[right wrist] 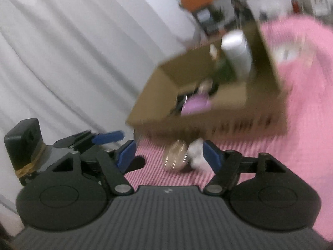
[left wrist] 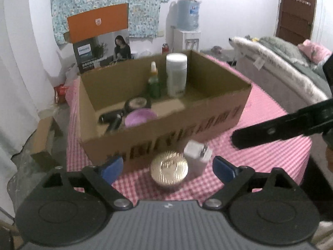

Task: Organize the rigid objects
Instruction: 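Withdraw the right tool and reach to the gold-lidded jar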

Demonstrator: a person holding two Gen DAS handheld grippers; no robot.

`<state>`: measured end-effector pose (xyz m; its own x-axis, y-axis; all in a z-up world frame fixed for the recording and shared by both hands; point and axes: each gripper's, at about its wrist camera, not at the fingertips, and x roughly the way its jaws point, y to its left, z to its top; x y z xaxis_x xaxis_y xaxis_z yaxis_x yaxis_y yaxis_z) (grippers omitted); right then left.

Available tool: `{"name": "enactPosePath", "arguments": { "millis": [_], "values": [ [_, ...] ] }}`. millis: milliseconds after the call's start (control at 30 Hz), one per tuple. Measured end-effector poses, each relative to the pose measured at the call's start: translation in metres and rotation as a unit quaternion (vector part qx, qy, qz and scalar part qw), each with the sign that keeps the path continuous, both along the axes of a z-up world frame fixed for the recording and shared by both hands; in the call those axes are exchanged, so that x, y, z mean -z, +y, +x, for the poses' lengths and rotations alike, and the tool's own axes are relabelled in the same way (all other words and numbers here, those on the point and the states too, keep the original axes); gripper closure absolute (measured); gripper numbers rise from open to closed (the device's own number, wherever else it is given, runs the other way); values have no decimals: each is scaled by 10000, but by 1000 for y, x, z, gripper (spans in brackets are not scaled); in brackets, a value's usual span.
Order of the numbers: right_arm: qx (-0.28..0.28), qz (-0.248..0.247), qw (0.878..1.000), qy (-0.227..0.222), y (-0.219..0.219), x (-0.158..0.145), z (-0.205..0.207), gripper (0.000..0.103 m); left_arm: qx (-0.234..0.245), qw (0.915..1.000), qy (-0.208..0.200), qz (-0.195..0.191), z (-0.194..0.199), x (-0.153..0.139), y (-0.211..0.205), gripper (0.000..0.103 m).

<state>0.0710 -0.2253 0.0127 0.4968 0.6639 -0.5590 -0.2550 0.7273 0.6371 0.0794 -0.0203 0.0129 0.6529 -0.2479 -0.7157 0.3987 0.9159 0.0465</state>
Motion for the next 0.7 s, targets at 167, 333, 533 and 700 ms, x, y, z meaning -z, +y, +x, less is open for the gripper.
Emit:
{"name": "enactPosePath", "arguments": {
  "millis": [167, 333, 533, 700],
  "values": [
    [-8, -228, 9992, 322, 29, 24, 4, 57, 76, 9997, -50, 235, 4, 28, -4, 21],
    [-118, -33, 9980, 616, 45, 39, 19, 60, 174, 9993, -29, 328, 10, 48, -3, 32],
    [6, 114, 9963, 854, 54, 57, 34, 61, 333, 9991, -21, 255, 16, 59, 1, 40],
    [277, 142, 9954, 906, 51, 65, 46, 61, 388, 9988, -11, 298, 20, 65, -3, 41]
  ]
}}
